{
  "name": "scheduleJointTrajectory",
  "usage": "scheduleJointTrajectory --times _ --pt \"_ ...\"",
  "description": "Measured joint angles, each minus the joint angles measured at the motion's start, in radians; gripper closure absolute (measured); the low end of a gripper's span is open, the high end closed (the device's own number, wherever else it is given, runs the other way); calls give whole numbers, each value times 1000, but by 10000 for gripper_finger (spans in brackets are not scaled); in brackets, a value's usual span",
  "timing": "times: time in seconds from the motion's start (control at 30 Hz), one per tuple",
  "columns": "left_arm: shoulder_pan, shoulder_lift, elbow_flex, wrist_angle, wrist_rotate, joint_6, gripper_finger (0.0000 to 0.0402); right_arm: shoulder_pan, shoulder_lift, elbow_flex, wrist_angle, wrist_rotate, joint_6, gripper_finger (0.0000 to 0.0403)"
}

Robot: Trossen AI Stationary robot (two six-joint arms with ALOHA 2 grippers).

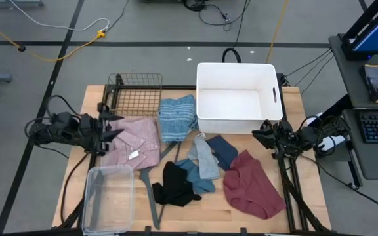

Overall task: Pick & Place Cloths
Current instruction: Put the red undergarment into the gold wire basket

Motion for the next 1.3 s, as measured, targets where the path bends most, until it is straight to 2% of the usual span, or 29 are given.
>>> scheduleJointTrajectory --times 0.2,0.47,0.67,0.77,0.93,1.13,1.3 --pt "0 0 0 64 1 -84 176 0 0 0 0 0 0 337" --pt "0 0 0 64 1 -61 176 0 0 0 0 -9 39 337" --pt "0 5 0 -63 -12 -220 176 0 0 0 8 -54 22 337" --pt "0 48 0 -167 -18 -325 176 0 0 0 8 -54 22 337" --pt "0 175 0 -244 -18 -473 176 0 0 0 17 -53 22 337" --pt "0 272 0 -223 -18 -538 176 0 0 0 22 -53 19 337" --pt "0 322 0 -144 -40 -512 176 0 0 0 22 -52 20 337"
